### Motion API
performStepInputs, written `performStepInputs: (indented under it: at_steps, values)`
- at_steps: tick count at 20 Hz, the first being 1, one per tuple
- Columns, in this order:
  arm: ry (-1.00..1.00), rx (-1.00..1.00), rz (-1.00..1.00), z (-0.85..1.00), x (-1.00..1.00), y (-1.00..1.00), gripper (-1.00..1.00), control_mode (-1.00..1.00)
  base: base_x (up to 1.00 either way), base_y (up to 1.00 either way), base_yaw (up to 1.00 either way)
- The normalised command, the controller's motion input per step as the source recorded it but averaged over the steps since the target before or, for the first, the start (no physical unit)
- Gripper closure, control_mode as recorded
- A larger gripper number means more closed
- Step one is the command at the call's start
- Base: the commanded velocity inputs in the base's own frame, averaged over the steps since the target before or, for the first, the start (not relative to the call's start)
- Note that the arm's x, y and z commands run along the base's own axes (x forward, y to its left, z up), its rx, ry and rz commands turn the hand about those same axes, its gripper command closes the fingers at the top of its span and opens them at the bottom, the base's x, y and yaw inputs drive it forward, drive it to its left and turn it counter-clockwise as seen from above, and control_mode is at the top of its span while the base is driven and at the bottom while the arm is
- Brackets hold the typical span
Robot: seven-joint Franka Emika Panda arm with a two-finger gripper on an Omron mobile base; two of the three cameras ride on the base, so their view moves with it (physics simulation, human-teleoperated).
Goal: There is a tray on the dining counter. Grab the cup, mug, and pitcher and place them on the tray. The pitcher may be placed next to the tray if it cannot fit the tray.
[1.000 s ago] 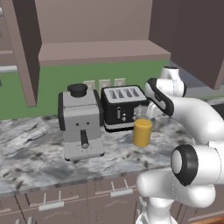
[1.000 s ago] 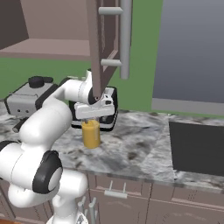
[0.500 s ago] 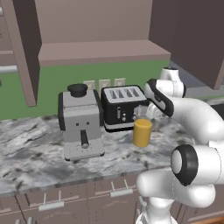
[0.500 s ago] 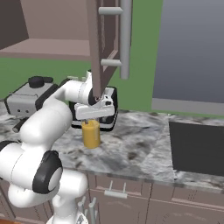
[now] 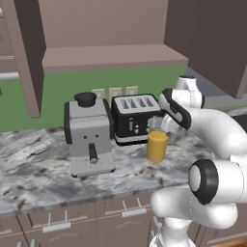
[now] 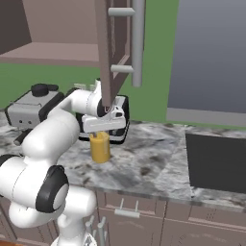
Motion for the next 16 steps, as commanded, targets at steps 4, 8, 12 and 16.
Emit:
performStepInputs:
  at_steps: [4, 8, 12, 16]
  values:
    - [0.00, 0.00, 0.00, -0.08, 0.00, 0.00, -1.00, -1.00, 0.00, 0.00, 0.00]
    - [0.00, 0.00, 0.00, -0.11, 0.00, 0.00, -1.00, -1.00, 0.00, 0.00, 0.00]
    - [0.00, 0.00, 0.00, -0.14, 0.00, 0.00, -1.00, -1.00, 0.00, 0.00, 0.00]
    - [0.00, 0.00, 0.00, -0.13, 0.00, 0.00, -1.00, -1.00, 0.00, 0.00, 0.00]
